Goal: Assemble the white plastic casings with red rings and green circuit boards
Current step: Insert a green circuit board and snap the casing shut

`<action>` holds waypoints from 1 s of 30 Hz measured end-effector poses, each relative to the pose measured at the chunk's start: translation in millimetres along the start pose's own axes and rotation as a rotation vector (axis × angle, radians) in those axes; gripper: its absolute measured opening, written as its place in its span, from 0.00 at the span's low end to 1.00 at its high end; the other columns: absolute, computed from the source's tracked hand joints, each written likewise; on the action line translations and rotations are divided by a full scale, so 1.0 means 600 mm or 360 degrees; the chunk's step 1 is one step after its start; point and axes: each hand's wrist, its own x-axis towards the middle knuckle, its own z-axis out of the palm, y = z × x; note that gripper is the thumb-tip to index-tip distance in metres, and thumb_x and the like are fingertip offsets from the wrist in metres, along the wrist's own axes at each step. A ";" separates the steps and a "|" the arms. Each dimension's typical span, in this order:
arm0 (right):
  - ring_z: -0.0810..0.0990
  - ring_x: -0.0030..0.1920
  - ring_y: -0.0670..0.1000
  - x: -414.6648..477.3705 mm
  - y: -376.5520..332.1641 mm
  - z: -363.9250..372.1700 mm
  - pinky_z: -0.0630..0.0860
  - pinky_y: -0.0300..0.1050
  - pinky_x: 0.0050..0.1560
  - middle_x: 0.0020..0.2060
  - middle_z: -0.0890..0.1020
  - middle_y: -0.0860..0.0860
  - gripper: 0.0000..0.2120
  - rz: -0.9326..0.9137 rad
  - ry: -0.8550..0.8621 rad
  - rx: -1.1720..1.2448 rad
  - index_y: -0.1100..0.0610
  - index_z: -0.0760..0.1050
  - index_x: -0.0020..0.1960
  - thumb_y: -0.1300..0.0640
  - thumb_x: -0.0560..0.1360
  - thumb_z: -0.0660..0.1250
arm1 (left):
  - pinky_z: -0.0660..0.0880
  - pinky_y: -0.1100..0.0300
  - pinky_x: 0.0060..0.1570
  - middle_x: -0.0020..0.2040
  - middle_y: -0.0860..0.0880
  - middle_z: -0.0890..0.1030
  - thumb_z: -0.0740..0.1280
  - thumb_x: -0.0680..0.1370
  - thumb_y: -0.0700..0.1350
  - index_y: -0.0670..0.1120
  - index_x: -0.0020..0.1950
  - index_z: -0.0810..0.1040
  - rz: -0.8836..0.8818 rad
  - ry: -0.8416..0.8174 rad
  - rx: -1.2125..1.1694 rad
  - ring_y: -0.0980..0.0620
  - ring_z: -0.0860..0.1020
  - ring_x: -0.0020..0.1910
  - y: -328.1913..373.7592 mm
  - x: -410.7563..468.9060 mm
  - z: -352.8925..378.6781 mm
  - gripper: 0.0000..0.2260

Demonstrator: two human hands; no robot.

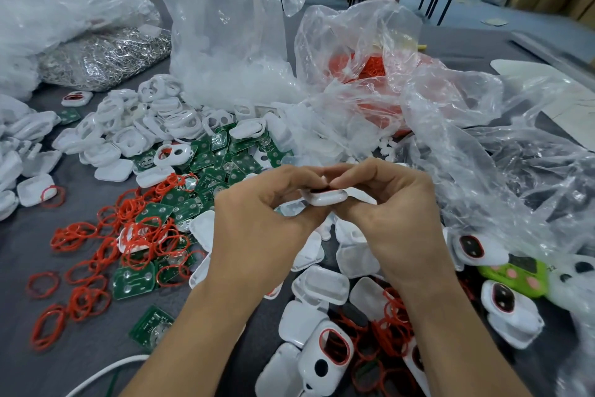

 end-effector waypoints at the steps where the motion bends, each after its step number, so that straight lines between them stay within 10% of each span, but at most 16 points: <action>1: 0.88 0.51 0.55 0.000 0.000 -0.001 0.84 0.51 0.52 0.45 0.89 0.52 0.14 -0.0006 -0.0011 -0.0013 0.58 0.84 0.40 0.77 0.69 0.74 | 0.83 0.58 0.51 0.46 0.58 0.88 0.82 0.68 0.39 0.49 0.47 0.88 -0.0001 0.0000 0.0005 0.58 0.86 0.48 0.000 -0.001 0.000 0.10; 14: 0.88 0.42 0.54 0.002 -0.001 0.005 0.84 0.43 0.44 0.40 0.88 0.54 0.18 0.0363 0.0152 0.0124 0.50 0.87 0.42 0.74 0.72 0.73 | 0.79 0.68 0.40 0.38 0.58 0.87 0.79 0.72 0.41 0.55 0.47 0.88 -0.0315 -0.0125 0.0027 0.59 0.86 0.39 -0.003 0.013 -0.005 0.09; 24: 0.89 0.43 0.55 -0.003 0.002 0.006 0.86 0.49 0.47 0.40 0.89 0.53 0.17 0.0428 0.0153 -0.0039 0.53 0.87 0.46 0.74 0.68 0.76 | 0.82 0.47 0.38 0.32 0.47 0.85 0.80 0.71 0.39 0.57 0.40 0.89 -0.0502 -0.0127 -0.0158 0.50 0.81 0.30 -0.009 0.017 -0.016 0.11; 30: 0.89 0.41 0.53 -0.003 0.005 0.019 0.85 0.47 0.46 0.39 0.89 0.52 0.11 0.0429 0.0338 -0.0031 0.52 0.87 0.45 0.68 0.72 0.77 | 0.83 0.57 0.40 0.34 0.53 0.86 0.80 0.71 0.44 0.58 0.43 0.89 -0.0470 0.0024 -0.0066 0.56 0.85 0.34 -0.003 0.015 -0.008 0.08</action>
